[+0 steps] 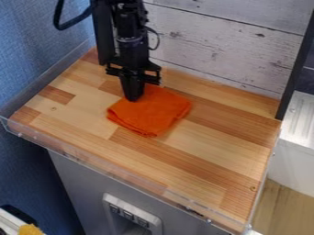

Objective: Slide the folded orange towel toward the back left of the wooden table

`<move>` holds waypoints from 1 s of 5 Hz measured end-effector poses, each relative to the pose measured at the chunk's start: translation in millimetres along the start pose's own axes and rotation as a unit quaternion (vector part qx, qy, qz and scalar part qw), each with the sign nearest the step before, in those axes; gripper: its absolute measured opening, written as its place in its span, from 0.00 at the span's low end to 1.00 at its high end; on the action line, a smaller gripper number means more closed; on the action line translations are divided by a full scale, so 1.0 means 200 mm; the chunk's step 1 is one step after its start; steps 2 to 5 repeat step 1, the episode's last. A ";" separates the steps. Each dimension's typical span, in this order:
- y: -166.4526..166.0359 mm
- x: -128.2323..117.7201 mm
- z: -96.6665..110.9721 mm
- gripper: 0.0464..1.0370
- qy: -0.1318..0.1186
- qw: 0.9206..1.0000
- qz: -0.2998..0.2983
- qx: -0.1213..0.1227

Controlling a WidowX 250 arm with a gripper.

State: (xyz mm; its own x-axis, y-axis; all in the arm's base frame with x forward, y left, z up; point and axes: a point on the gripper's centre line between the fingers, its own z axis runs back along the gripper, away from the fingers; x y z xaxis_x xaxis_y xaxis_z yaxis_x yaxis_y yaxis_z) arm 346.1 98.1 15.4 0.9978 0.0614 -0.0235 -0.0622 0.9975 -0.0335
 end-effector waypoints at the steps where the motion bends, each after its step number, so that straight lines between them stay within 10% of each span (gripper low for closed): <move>1: 0.09 0.02 0.01 0.01 -0.007 1.000 -0.011 0.001; 5: 0.09 0.02 0.01 0.01 -0.007 1.000 -0.011 0.001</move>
